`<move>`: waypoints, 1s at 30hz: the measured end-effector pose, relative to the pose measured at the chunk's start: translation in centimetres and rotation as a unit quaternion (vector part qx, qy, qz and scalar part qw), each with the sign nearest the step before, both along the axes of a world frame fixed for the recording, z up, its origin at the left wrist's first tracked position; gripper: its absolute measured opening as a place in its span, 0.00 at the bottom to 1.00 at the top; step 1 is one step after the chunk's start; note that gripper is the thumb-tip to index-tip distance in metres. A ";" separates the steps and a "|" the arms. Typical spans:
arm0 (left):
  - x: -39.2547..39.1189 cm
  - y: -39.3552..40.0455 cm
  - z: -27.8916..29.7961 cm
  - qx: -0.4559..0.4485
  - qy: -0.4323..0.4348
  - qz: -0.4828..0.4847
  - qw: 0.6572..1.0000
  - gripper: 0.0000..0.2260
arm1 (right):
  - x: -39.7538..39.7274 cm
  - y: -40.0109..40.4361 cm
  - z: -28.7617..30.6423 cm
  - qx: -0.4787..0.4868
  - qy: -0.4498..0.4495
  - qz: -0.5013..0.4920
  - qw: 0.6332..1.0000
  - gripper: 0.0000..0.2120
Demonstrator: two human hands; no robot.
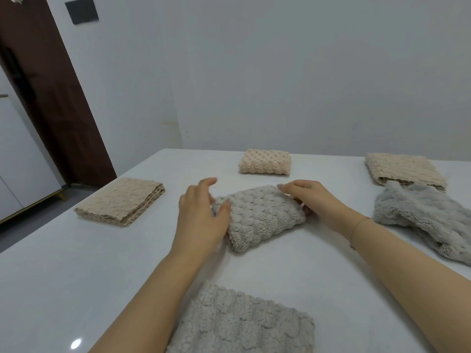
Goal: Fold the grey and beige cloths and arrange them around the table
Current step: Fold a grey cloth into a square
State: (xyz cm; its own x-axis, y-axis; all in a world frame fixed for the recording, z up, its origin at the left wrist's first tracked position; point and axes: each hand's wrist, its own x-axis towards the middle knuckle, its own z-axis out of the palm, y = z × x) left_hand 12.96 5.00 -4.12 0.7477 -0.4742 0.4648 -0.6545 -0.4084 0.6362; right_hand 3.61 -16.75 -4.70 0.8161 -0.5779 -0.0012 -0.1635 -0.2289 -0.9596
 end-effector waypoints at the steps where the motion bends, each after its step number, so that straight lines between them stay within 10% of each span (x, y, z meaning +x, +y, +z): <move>1: -0.1 -0.3 0.2 0.003 -0.029 -0.036 0.999 0.16 | -0.3 -0.2 0.1 0.018 0.009 0.018 1.000 0.14; 10: -0.1 -1.4 -3.2 0.333 0.010 -0.159 0.929 0.21 | -1.0 0.0 0.1 -0.033 0.073 0.101 0.992 0.21; 17: 0.0 -1.6 -3.3 0.292 0.033 -0.172 0.940 0.21 | -0.8 0.2 0.7 -0.210 0.152 0.065 0.964 0.24; 22: 0.7 -0.3 -2.2 -0.117 0.130 -0.017 0.984 0.06 | -0.7 -0.4 1.0 -0.194 0.102 -0.020 0.975 0.22; 30: 1.8 -0.1 -1.7 0.179 0.147 0.099 0.968 0.24 | 0.2 1.9 0.9 -0.174 0.196 0.003 0.965 0.27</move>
State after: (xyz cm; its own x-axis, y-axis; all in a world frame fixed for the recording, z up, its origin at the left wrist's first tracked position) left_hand 14.72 4.91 -5.79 0.9157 -0.3987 0.0501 -0.3523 -0.7367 0.5772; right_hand 3.85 -14.83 -3.78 0.7959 -0.5939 -0.1179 -0.4961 -0.5280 -0.6893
